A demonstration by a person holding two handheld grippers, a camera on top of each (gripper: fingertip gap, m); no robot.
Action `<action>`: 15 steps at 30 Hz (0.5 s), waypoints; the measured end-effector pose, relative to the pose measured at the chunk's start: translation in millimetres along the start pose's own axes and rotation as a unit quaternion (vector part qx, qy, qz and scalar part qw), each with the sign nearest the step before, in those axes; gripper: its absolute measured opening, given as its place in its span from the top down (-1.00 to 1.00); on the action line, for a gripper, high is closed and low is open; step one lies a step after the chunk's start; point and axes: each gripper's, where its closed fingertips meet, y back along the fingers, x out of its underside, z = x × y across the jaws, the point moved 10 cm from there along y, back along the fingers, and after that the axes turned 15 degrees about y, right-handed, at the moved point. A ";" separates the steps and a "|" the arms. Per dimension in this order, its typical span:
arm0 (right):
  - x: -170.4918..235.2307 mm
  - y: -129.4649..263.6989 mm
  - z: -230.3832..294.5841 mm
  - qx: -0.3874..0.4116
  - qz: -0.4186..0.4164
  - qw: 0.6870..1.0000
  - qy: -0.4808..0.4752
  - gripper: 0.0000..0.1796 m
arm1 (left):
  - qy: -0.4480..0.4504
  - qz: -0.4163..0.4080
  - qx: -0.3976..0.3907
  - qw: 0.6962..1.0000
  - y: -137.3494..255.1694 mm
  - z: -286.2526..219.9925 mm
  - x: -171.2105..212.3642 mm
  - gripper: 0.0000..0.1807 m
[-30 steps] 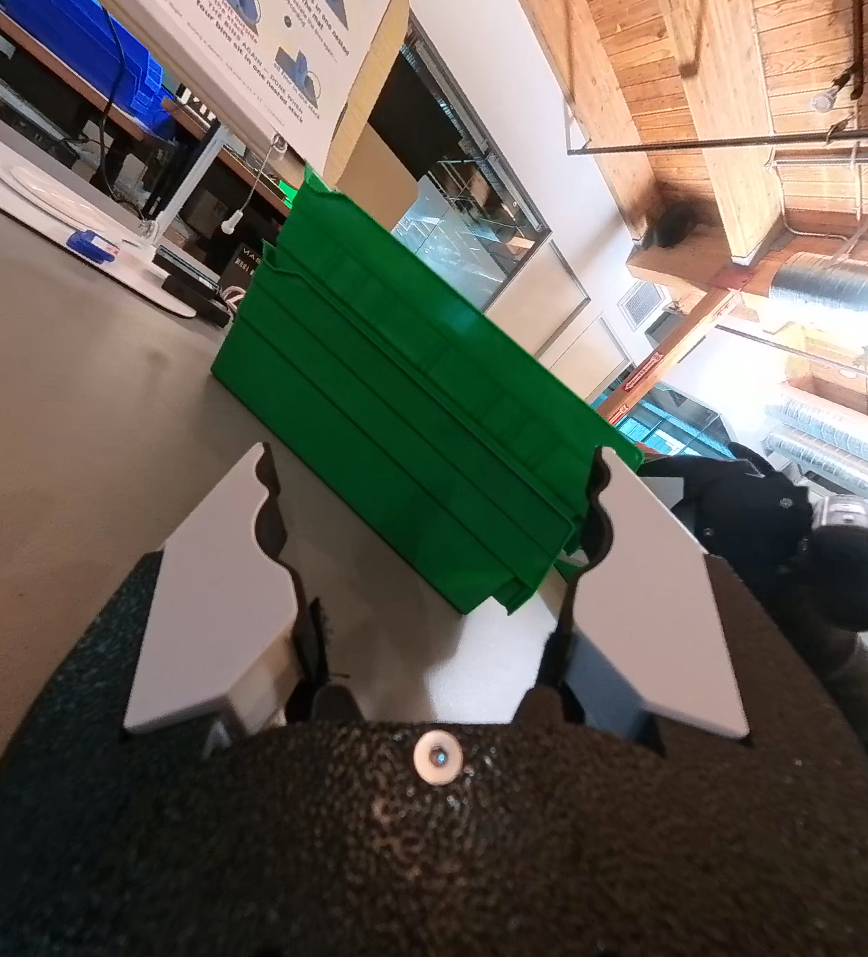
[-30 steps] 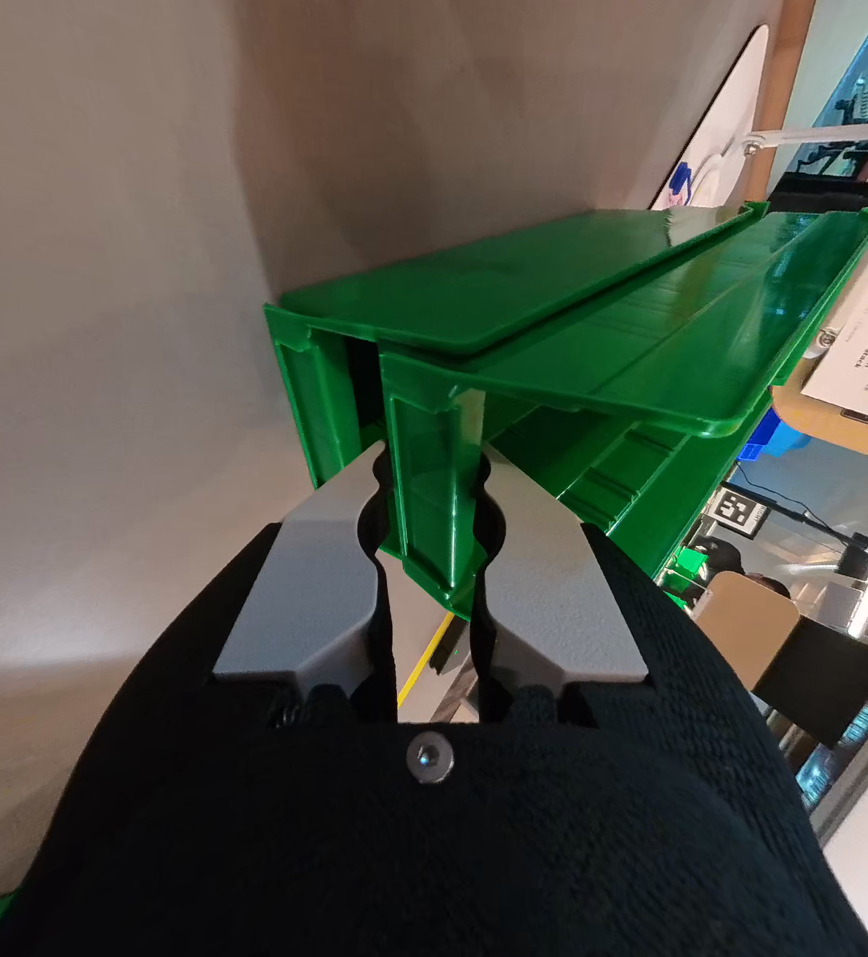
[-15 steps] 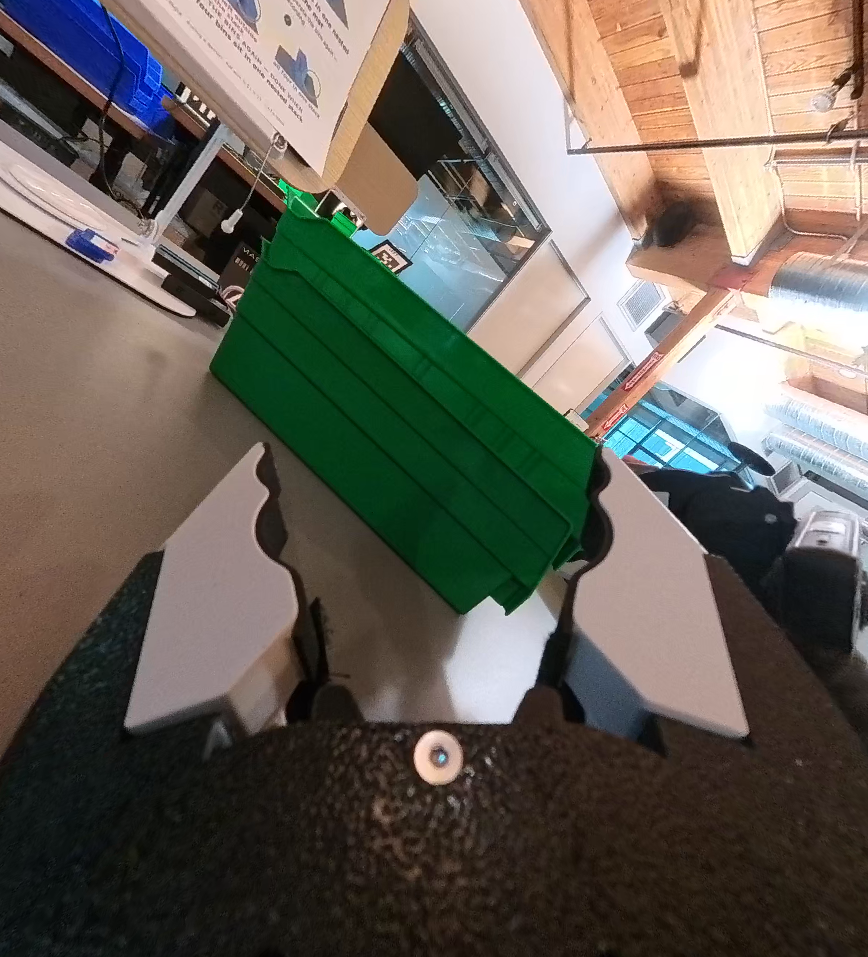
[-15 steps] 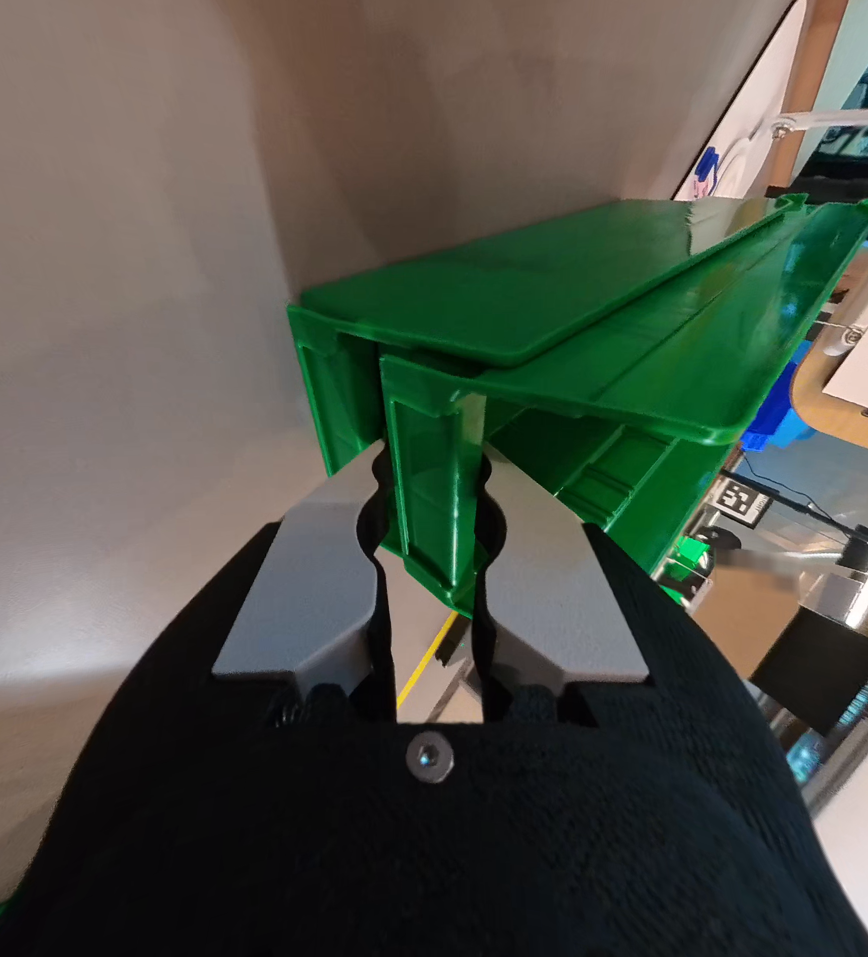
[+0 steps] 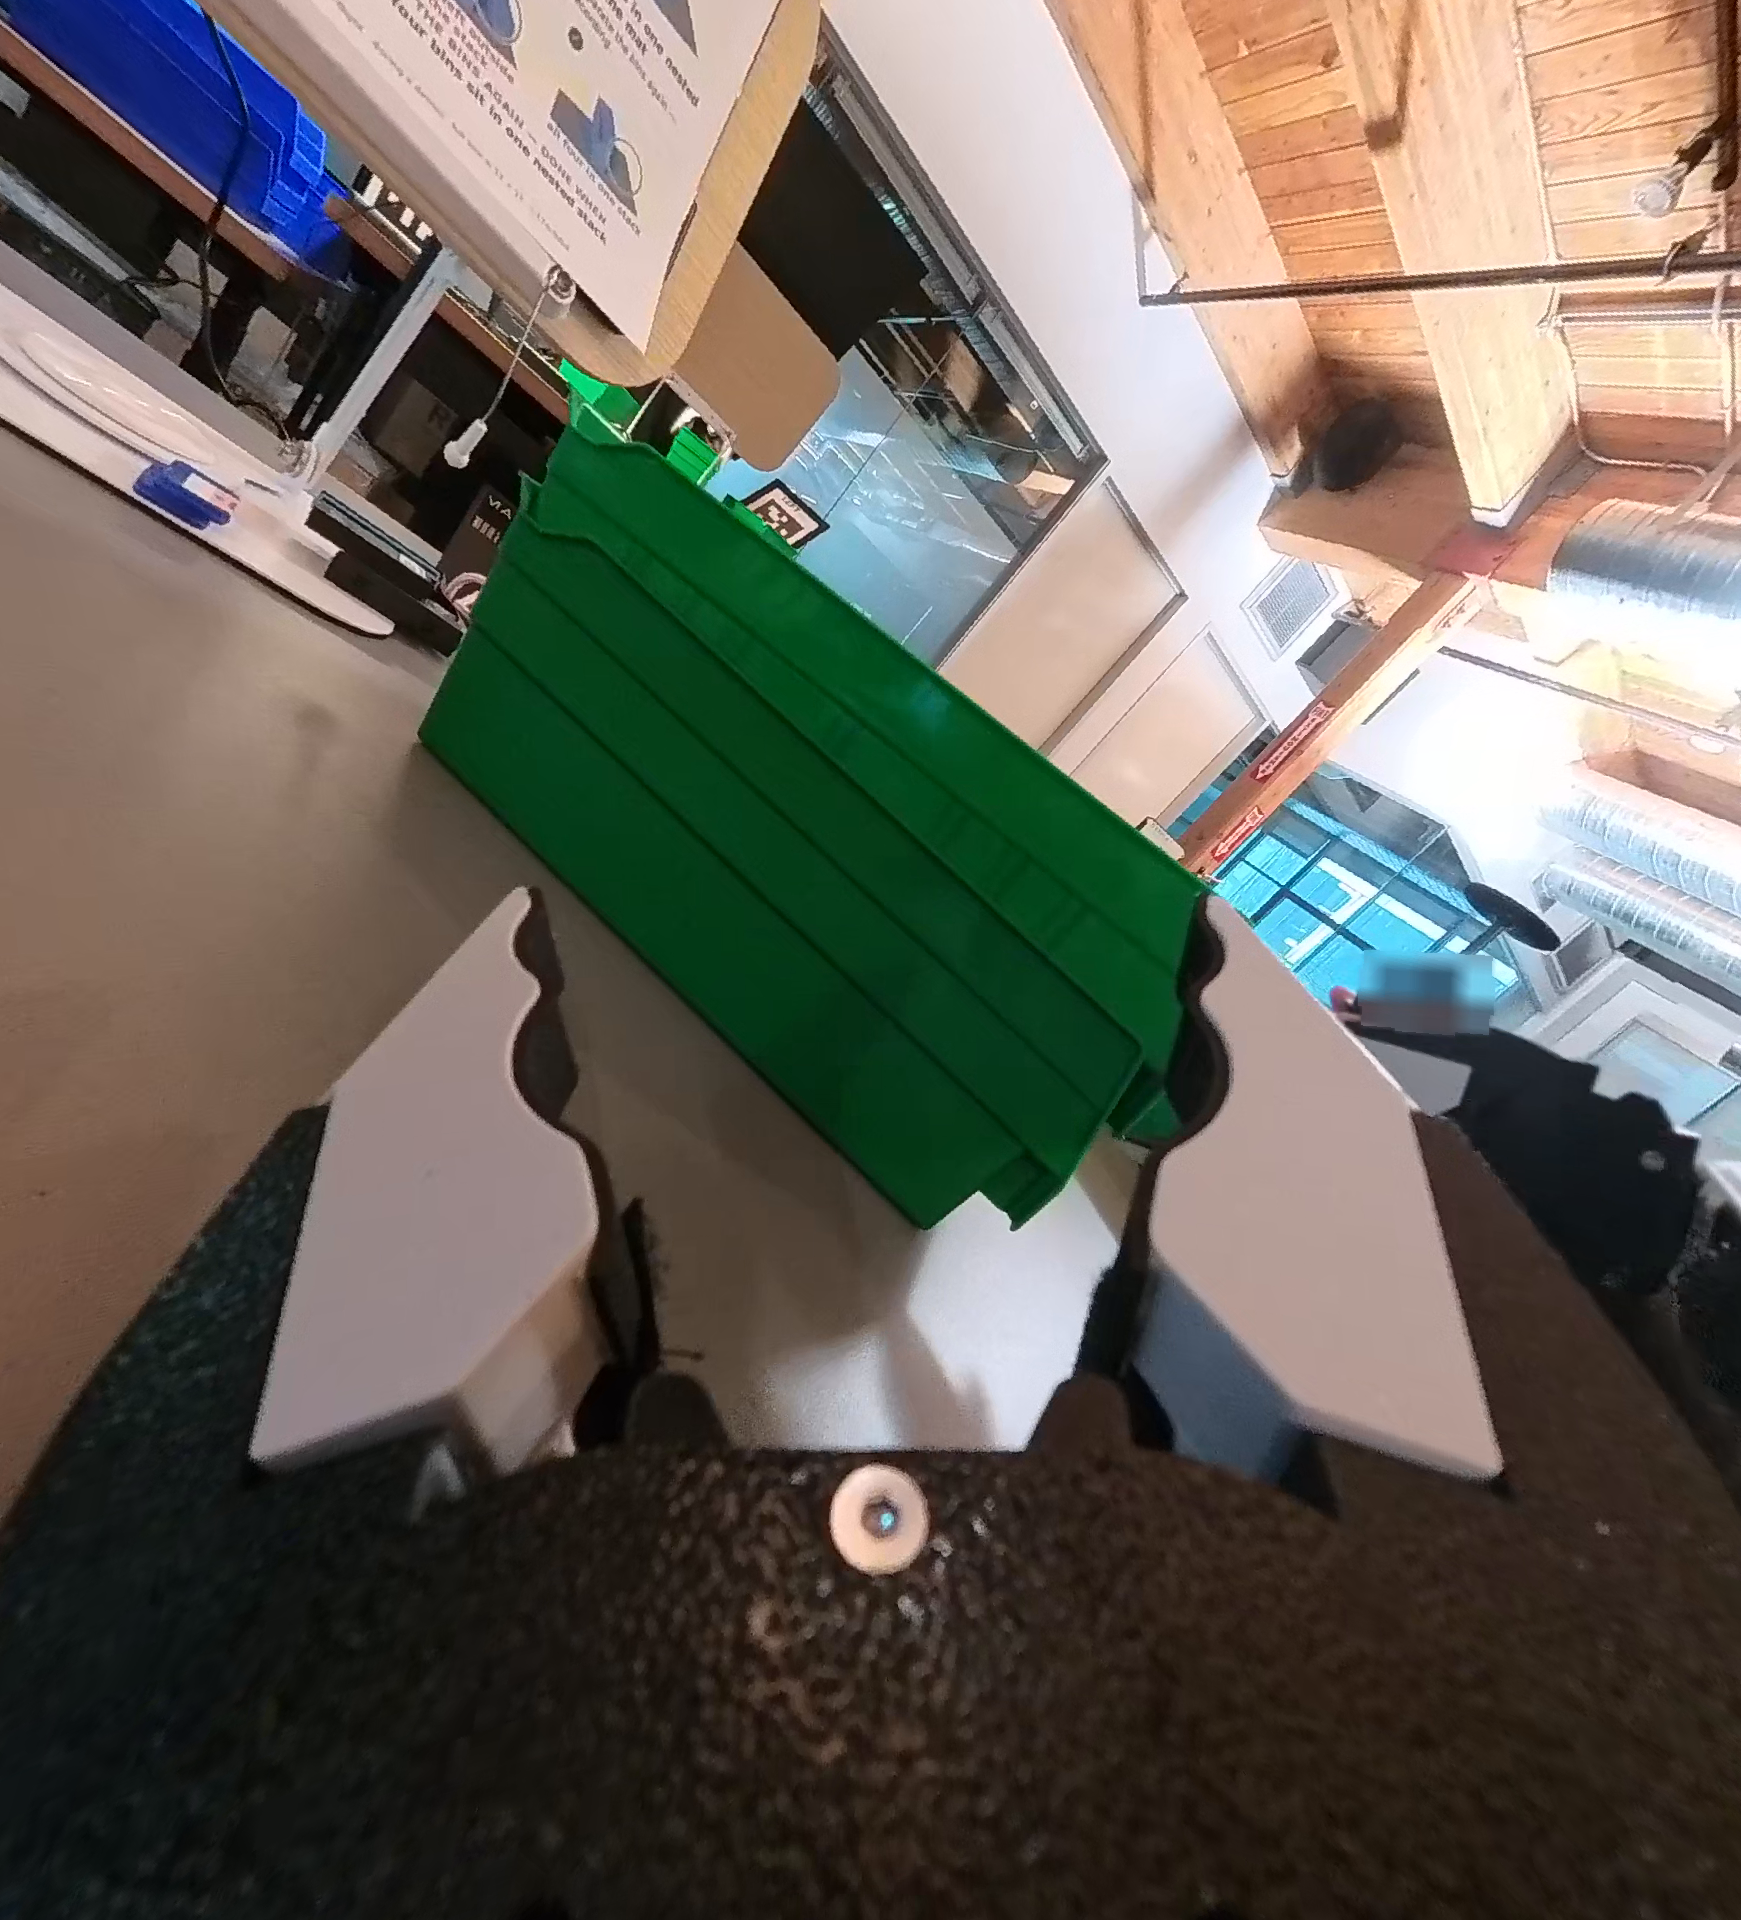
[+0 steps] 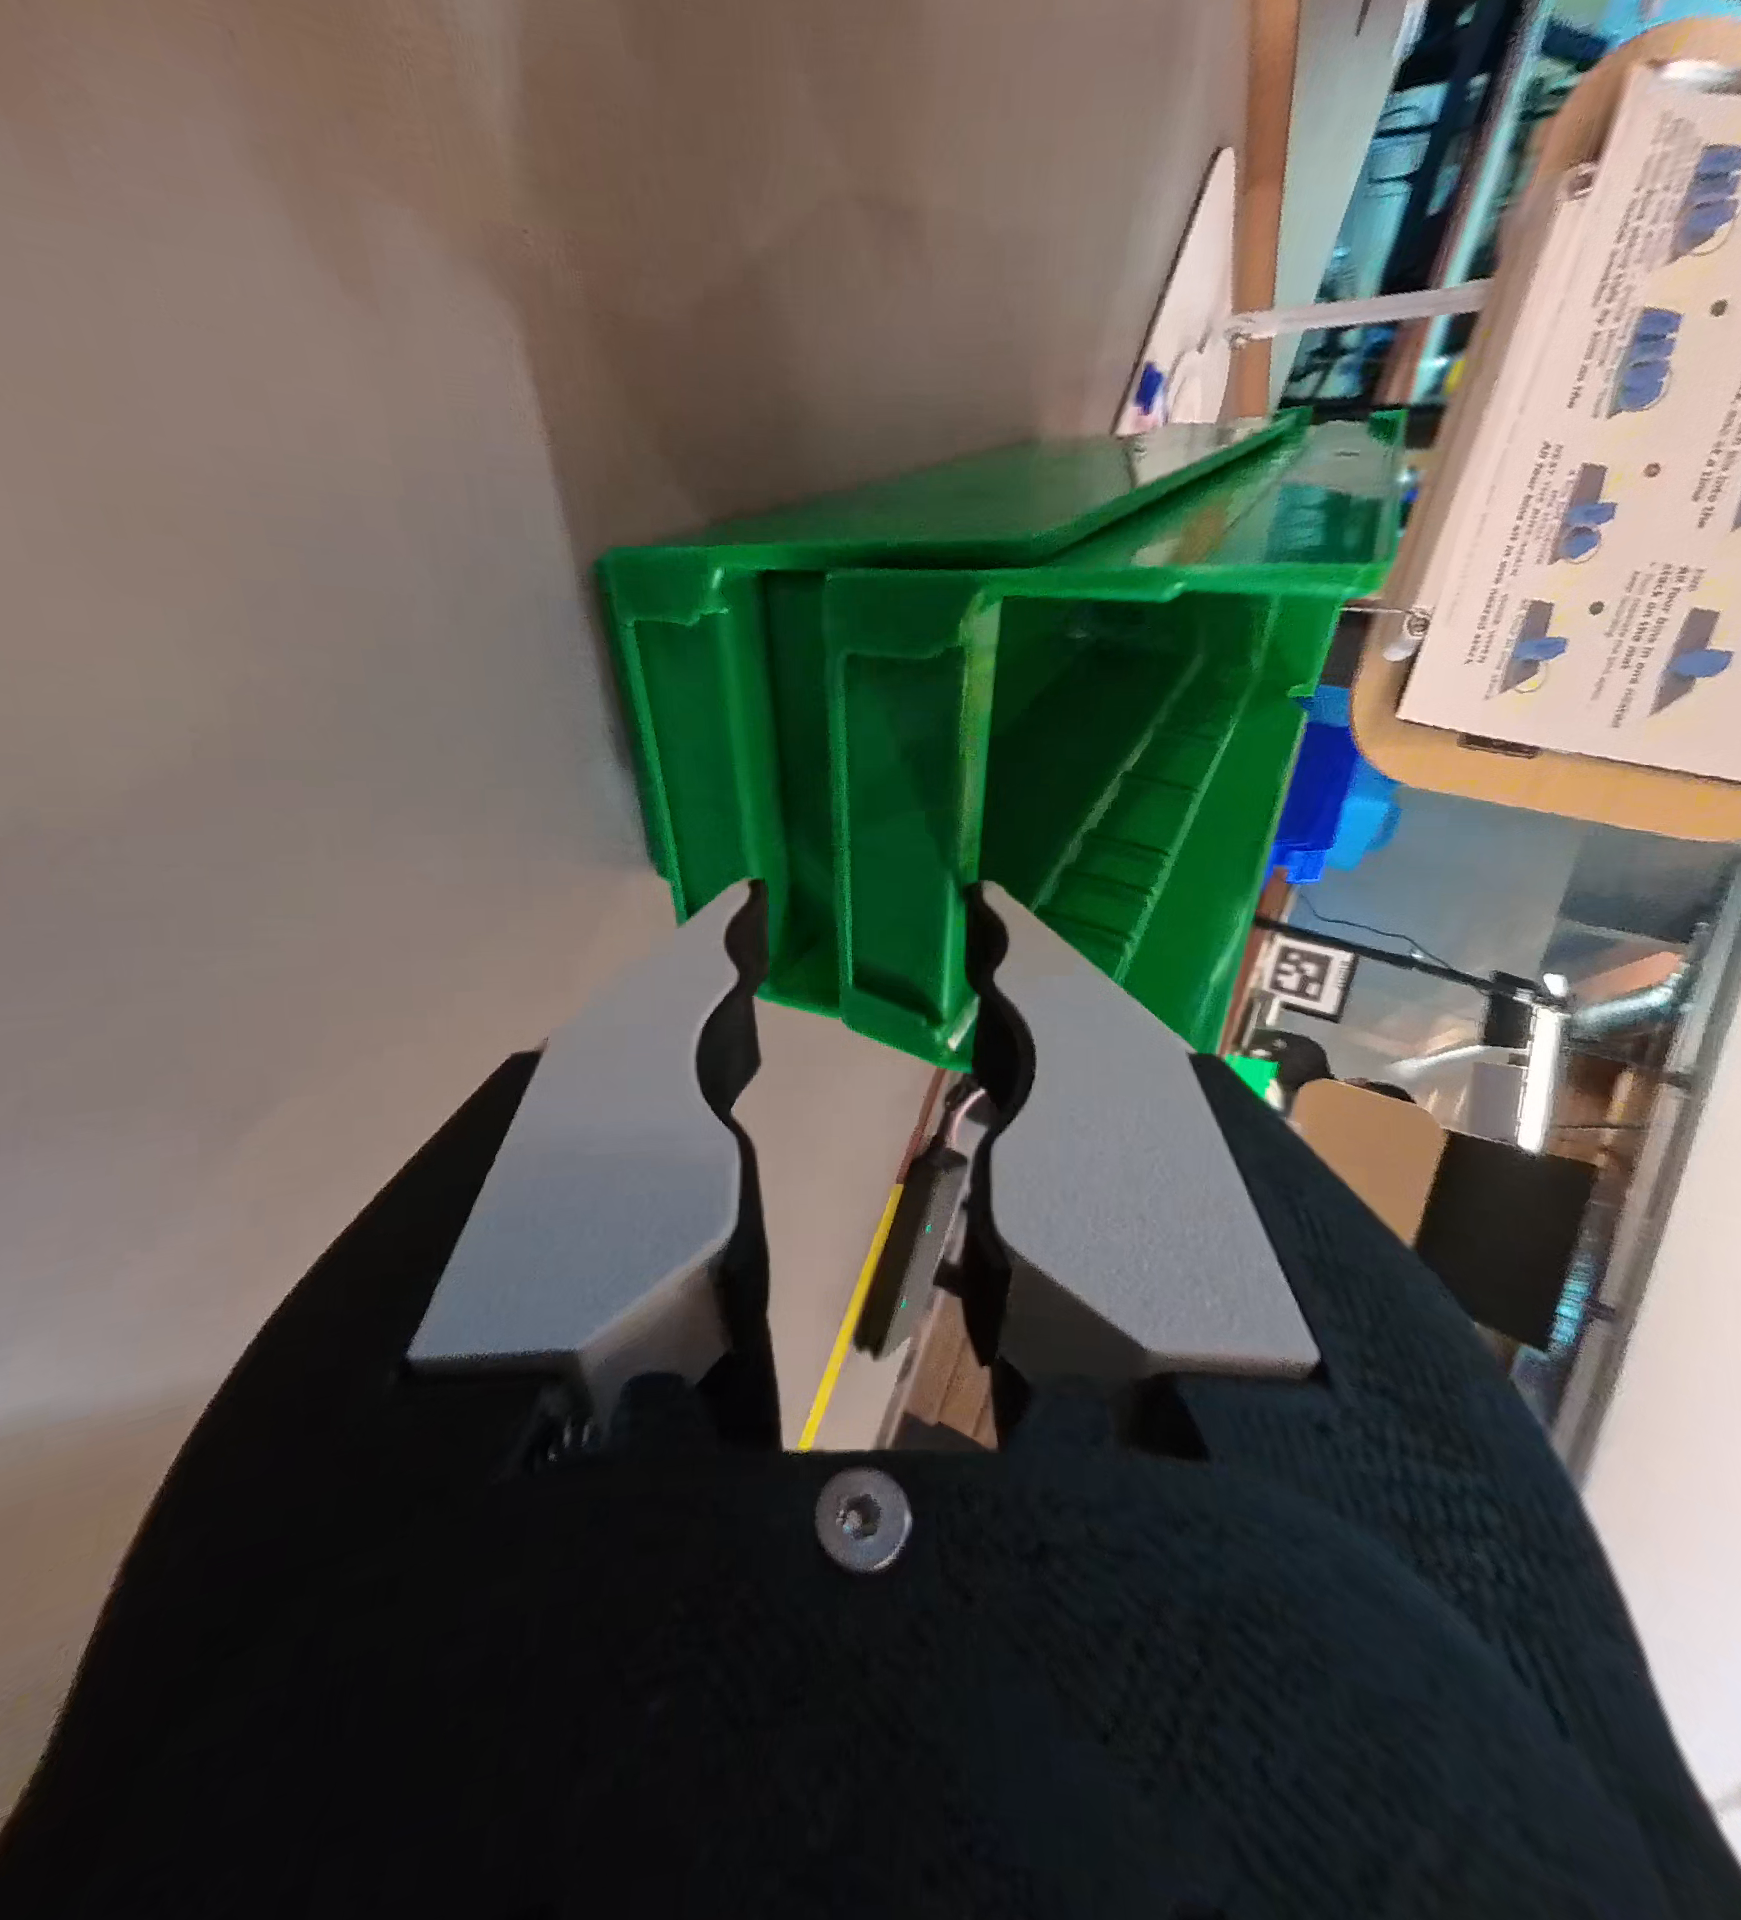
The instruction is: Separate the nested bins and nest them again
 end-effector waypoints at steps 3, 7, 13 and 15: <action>-0.7 -5.9 -0.5 0.034 -0.007 0.999 -0.004 0.58 | 0.000 0.001 0.000 1.000 -0.1 0.0 0.2 -0.29; -4.0 -13.8 -4.0 0.081 -0.023 0.996 0.010 0.49 | 0.000 0.000 0.000 1.000 0.0 0.1 0.2 -0.29; -13.9 -18.8 2.6 0.092 -0.039 0.995 -0.002 0.69 | 0.000 0.000 0.001 1.000 0.0 0.1 0.3 -0.28; -22.0 -18.4 5.7 0.121 -0.040 0.992 -0.008 0.70 | 0.000 0.000 0.000 1.000 -0.1 0.1 0.4 -0.28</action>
